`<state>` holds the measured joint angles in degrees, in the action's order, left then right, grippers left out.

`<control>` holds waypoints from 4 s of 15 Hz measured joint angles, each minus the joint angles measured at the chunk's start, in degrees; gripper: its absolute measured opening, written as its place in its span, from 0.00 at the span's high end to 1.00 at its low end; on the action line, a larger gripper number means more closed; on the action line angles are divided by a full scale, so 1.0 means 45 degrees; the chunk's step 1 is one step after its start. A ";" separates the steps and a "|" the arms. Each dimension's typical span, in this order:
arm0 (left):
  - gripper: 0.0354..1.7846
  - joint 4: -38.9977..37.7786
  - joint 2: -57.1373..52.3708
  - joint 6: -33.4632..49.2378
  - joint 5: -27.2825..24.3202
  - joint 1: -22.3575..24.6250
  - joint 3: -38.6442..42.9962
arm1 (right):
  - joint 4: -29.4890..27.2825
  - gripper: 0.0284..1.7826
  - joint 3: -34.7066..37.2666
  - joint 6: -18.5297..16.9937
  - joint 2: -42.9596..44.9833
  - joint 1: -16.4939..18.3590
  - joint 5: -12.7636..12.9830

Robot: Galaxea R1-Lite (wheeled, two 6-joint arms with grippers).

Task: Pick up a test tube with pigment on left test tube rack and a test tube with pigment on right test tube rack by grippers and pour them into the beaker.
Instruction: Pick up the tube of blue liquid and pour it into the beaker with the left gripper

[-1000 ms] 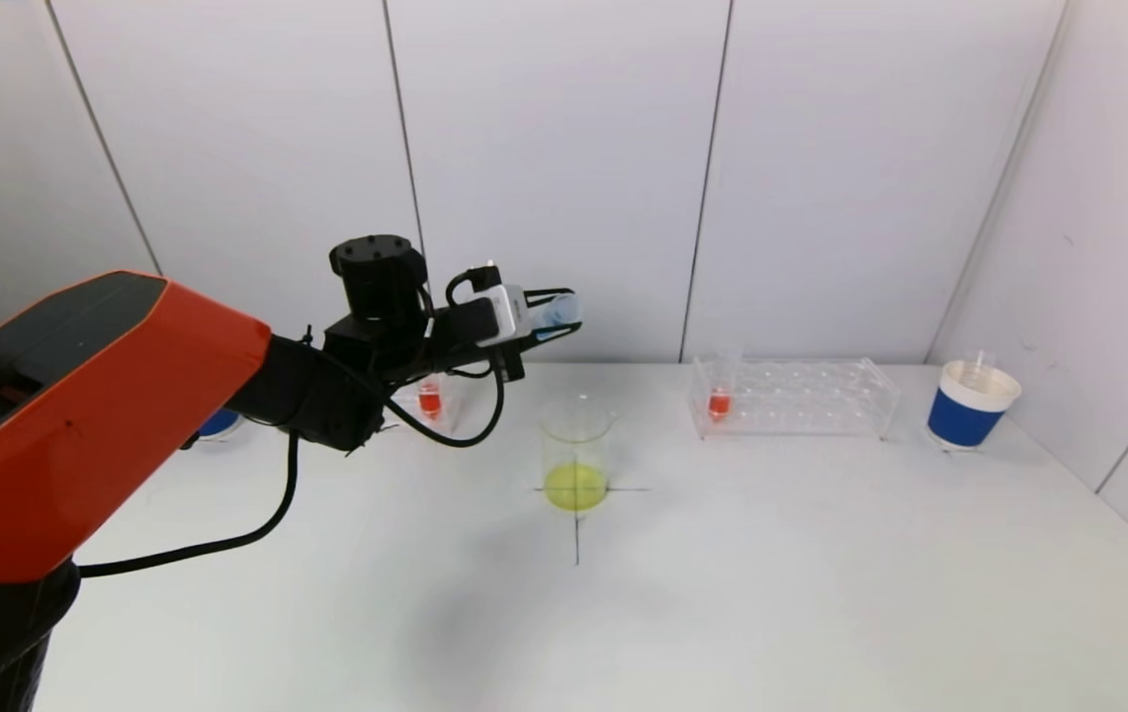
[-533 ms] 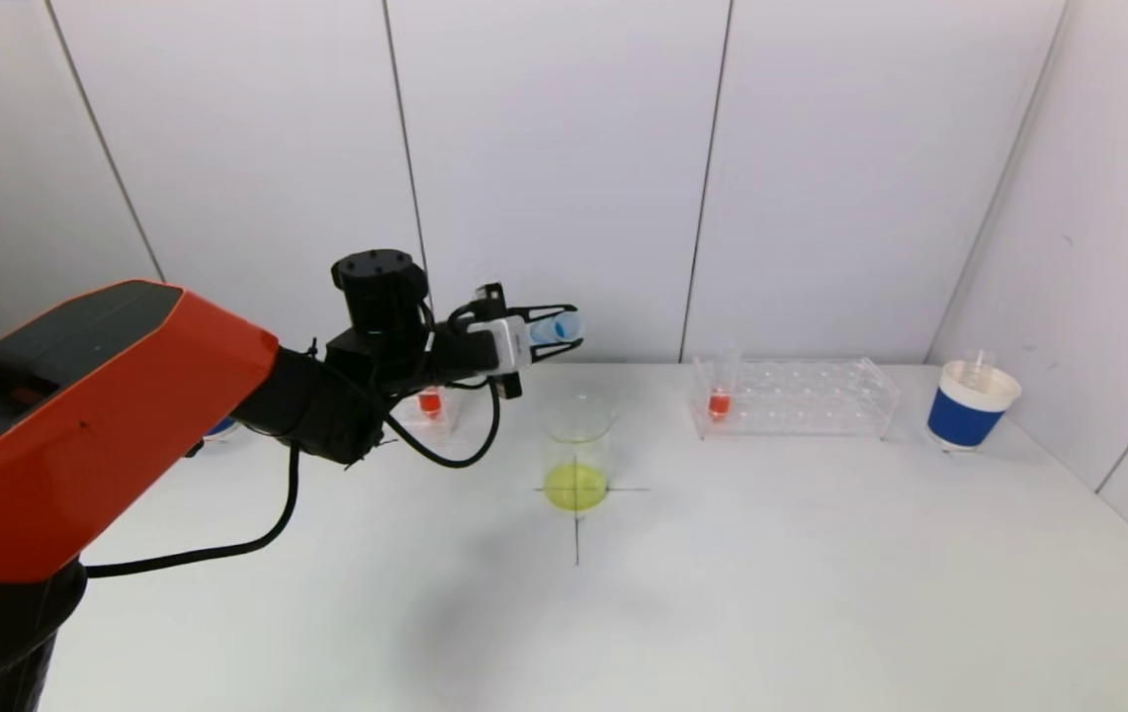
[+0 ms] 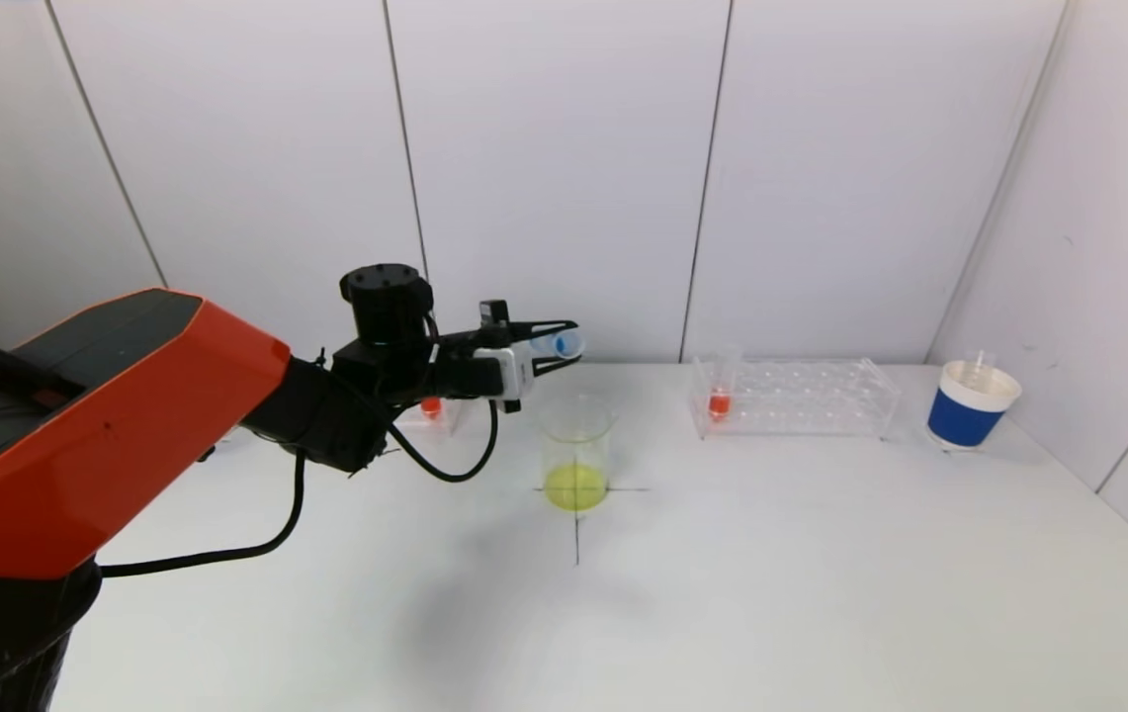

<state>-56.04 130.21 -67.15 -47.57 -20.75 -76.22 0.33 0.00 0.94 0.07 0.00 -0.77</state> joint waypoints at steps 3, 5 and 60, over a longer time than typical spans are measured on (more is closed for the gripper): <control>0.76 0.0046 0.0079 -0.0661 -0.0030 -0.0008 0.0000 | 0.0000 0.01 0.0000 0.0000 0.0000 0.0000 0.0000; 0.76 0.0043 0.0098 -0.0894 -0.0038 -0.0014 0.0003 | -0.0005 0.01 0.0000 0.0005 0.0000 0.0000 0.0000; 0.76 0.1314 0.0019 -0.7184 0.0087 0.0195 -0.0298 | -0.0005 0.01 0.0000 0.0011 -0.0005 0.0000 -0.0005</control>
<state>-50.13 130.29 -99.48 -47.18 -19.87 -77.56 0.30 0.00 0.99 0.05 0.00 -0.79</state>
